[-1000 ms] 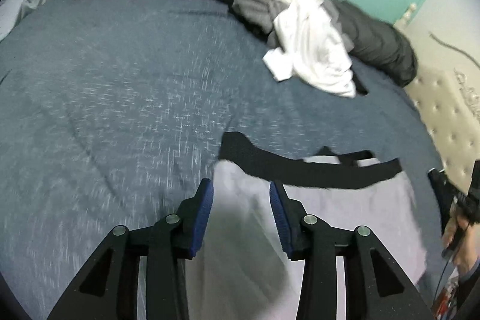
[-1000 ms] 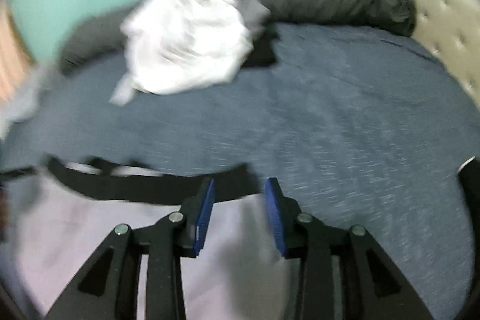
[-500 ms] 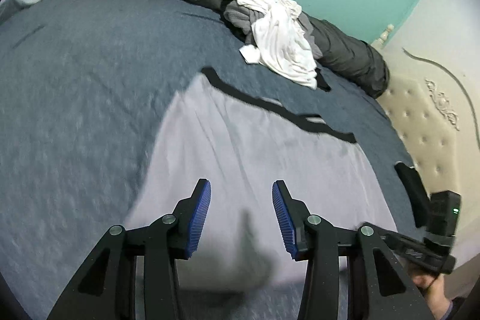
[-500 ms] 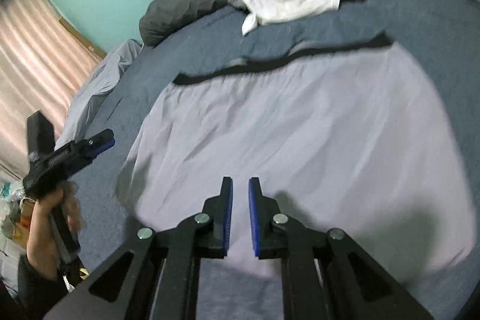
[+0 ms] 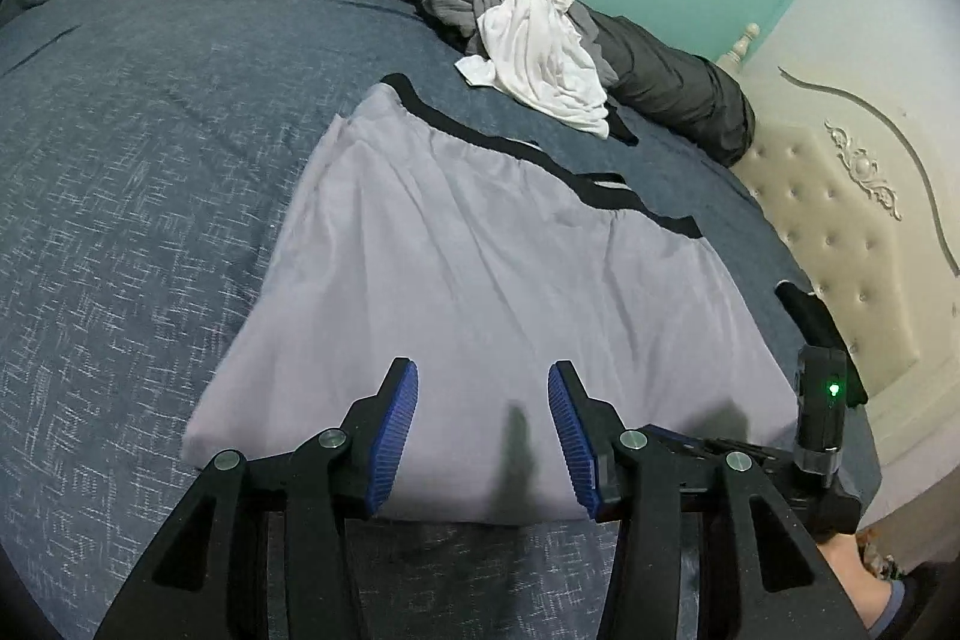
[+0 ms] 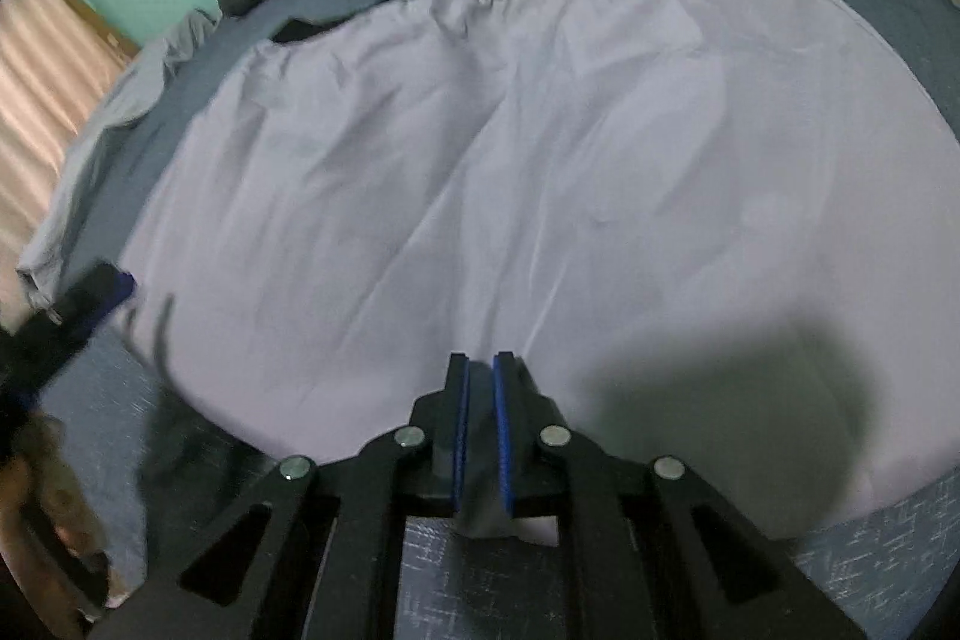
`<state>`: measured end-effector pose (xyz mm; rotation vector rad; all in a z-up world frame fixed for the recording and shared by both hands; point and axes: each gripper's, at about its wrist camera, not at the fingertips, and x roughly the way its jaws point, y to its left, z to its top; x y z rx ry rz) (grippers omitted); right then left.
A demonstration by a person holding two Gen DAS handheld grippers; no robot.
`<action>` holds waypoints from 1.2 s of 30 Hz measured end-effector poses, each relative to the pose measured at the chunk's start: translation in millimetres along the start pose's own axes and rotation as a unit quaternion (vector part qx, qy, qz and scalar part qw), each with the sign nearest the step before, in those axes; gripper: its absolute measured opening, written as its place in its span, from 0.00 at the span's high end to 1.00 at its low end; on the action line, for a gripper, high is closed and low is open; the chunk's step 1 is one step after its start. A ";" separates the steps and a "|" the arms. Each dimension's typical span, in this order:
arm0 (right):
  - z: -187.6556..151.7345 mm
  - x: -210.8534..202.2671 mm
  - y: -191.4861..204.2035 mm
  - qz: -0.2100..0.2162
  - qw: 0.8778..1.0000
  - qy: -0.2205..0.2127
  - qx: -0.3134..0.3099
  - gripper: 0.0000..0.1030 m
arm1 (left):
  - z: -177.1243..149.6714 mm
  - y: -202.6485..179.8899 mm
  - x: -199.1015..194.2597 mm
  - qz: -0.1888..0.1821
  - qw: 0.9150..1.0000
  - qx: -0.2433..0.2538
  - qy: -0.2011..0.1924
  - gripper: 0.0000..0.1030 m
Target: Fold clothes
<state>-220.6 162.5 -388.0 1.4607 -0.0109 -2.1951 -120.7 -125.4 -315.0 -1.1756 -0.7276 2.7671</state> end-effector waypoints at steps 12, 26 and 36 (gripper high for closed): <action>-8.7 -14.7 11.9 -0.019 1.000 -0.009 -0.014 0.94 | 2.8 16.7 -7.8 -0.004 1.000 -0.018 -0.009 0.52; -42.7 -31.4 11.2 -0.037 0.999 -0.018 -0.014 0.96 | 3.7 13.0 -6.2 -0.011 1.000 -0.014 -0.007 0.52; -43.2 -36.8 18.0 -0.044 0.999 -0.012 -0.028 0.96 | 5.5 14.9 -5.5 -0.011 1.000 -0.016 -0.007 0.51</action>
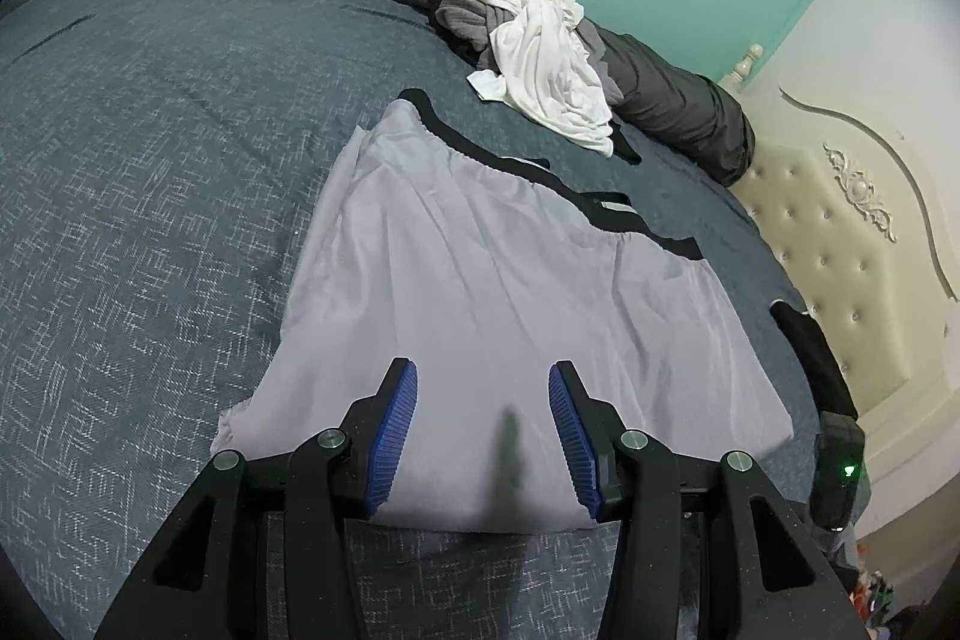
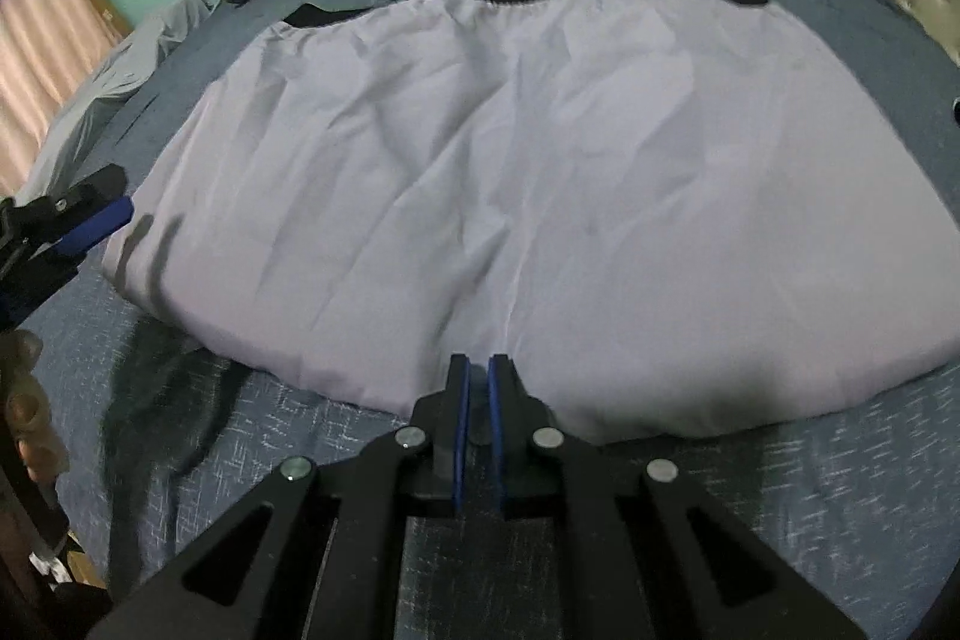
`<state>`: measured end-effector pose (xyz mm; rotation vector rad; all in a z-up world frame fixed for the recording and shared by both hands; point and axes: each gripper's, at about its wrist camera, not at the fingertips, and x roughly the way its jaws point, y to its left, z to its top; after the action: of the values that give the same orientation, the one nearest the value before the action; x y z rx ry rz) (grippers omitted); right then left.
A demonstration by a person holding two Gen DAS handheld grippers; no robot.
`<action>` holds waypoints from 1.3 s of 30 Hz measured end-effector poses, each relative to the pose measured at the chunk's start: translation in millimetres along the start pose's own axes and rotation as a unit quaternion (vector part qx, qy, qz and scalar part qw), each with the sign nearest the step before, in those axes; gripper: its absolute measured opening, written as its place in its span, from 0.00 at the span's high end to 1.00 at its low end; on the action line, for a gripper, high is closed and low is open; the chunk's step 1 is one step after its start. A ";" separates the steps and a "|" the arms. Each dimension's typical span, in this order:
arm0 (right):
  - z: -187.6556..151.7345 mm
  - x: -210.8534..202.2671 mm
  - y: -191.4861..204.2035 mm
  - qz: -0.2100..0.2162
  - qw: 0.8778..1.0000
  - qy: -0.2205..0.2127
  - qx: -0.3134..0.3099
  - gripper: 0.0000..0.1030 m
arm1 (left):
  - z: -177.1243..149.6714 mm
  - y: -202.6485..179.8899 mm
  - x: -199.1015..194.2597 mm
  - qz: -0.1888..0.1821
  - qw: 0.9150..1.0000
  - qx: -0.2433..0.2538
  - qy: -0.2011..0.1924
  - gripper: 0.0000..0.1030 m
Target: Fold clothes
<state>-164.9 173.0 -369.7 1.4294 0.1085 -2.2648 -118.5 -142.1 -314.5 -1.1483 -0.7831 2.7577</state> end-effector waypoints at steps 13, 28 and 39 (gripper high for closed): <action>78.4 20.0 -4.7 -0.018 0.999 0.027 -0.009 0.96 | 0.8 4.5 0.6 0.000 1.000 -0.004 0.000 0.51; 203.1 80.5 -43.8 0.001 0.998 0.028 0.054 0.96 | -0.4 26.0 -2.7 0.009 0.999 -0.033 0.002 0.51; 154.5 -5.3 -82.2 0.088 0.990 -0.082 0.073 0.96 | -10.9 72.9 -28.3 0.054 0.990 -0.127 -0.016 0.34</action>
<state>-326.5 201.4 -308.6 1.2628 -0.2314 -2.2690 -80.4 -207.5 -337.1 -1.2231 -1.1366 2.8331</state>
